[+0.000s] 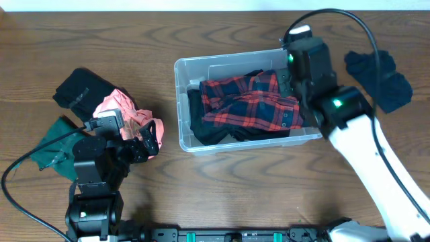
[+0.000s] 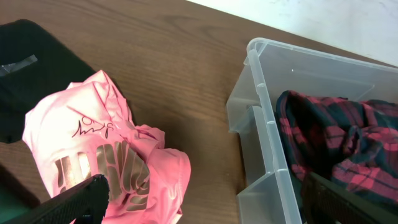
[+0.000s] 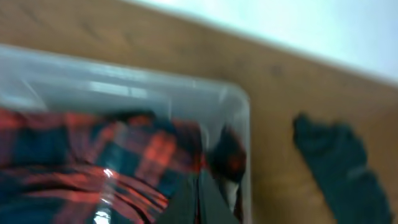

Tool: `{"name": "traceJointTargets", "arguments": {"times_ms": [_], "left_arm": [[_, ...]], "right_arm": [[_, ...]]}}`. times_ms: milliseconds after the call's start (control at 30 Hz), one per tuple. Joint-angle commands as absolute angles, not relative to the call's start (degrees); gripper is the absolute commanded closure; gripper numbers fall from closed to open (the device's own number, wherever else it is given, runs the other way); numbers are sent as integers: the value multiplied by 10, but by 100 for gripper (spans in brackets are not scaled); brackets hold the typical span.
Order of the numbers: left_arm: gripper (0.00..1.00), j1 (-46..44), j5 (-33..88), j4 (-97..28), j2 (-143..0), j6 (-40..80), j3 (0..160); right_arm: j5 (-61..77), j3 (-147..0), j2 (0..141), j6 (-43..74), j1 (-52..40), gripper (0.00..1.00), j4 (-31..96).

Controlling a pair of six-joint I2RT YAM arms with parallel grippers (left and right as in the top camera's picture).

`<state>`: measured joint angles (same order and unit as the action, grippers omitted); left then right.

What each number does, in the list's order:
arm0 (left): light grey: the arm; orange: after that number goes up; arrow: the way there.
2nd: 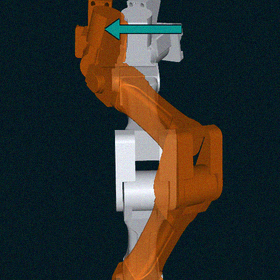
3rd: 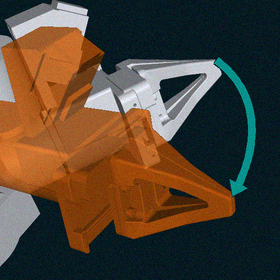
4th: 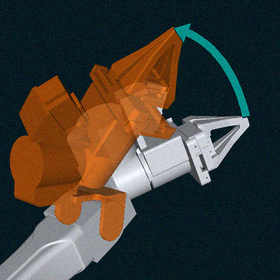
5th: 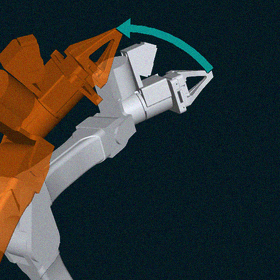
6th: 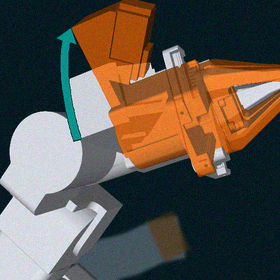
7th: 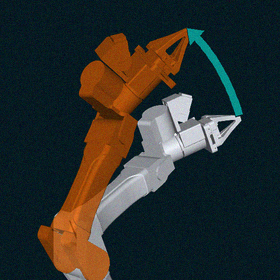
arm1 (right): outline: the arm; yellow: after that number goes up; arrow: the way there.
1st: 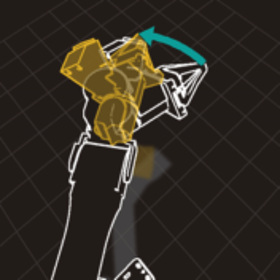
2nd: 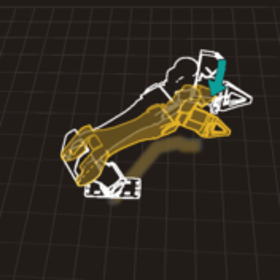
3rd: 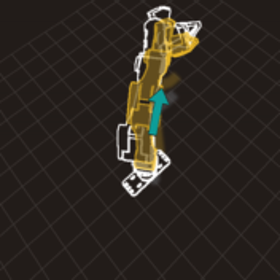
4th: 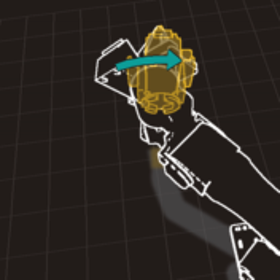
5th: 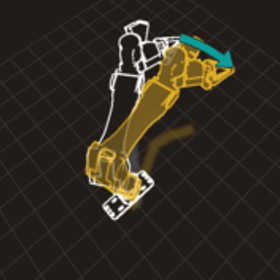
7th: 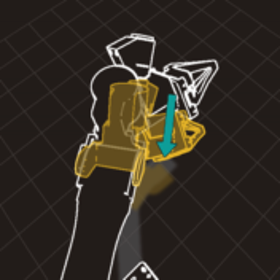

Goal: Pack container
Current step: 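Return the right gripper to grasp the black sock at right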

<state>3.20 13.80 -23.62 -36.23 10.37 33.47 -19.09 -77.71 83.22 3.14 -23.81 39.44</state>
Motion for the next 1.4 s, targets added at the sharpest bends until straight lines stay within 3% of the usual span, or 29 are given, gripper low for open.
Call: {"name": "traceJointTargets", "arguments": {"times_ms": [0, 467, 833, 867, 900, 967, 1000, 1167, 1367], "left_arm": [[2, 30, 145, -236, -362, 104, 350], [2, 30, 145, -236, -362, 104, 350], [2, 30, 145, -236, -362, 104, 350], [2, 30, 145, -236, -362, 104, 350], [2, 30, 145, -236, -362, 104, 350], [2, 30, 145, -236, -362, 104, 350], [2, 30, 145, -236, -362, 104, 350], [2, 30, 145, -236, -362, 104, 350], [2, 30, 145, -237, -362, 104, 350]], "right_arm": [[-149, -763, 902, 88, -218, 99, 421], [-108, -763, 1109, 120, -232, 99, 456], [-179, -801, 1019, 100, -232, 97, 493], [-206, -809, 993, 100, -231, 93, 493], [-232, -815, 970, 96, -229, 81, 489], [-283, -821, 916, 72, -218, 43, 460], [-292, -821, 894, 47, -209, 35, 441], [-291, -821, 853, -65, -101, 28, 374], [-246, -818, 931, -136, 53, 18, 377]]}}
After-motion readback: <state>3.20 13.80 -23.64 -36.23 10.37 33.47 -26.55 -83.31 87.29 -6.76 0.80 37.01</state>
